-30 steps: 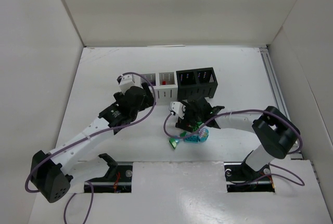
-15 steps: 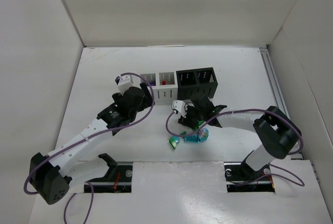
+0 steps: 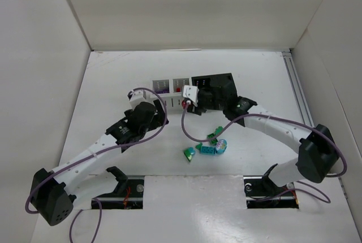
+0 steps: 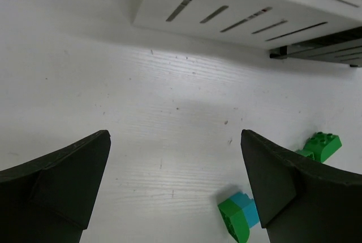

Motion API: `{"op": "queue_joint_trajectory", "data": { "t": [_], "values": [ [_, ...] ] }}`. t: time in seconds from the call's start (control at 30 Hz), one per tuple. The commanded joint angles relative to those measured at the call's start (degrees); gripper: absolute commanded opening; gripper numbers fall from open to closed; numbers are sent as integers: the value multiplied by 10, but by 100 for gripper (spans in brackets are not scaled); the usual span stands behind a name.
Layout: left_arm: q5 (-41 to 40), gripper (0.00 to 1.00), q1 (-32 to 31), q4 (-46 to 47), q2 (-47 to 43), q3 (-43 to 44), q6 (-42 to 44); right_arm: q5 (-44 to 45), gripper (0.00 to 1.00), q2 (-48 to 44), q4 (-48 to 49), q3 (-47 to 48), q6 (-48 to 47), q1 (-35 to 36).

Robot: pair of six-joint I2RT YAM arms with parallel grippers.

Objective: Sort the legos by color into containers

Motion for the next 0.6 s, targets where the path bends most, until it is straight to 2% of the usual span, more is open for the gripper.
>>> {"op": "queue_joint_trajectory", "data": {
  "t": [0.0,0.13,0.33,0.4,0.43,0.53,0.57],
  "values": [
    [43,99,2,21,-13,-19,-7,-21,30,38,19,92,-21,-4],
    [80,99,2,40,-13,-41,-7,14,31,103,19,172,-15,-15],
    [124,99,-5,61,-13,-58,22,2,33,185,19,244,-15,-20],
    [131,99,-13,74,-13,-64,27,2,38,207,19,262,-15,-26],
    [137,99,-23,74,-13,-69,27,2,45,213,19,262,-15,-26],
    [174,99,-29,97,-7,-76,43,-4,56,226,19,275,-10,-31],
    [184,99,-29,105,-7,-82,51,-10,58,226,19,275,-10,-31]
  ]
}}
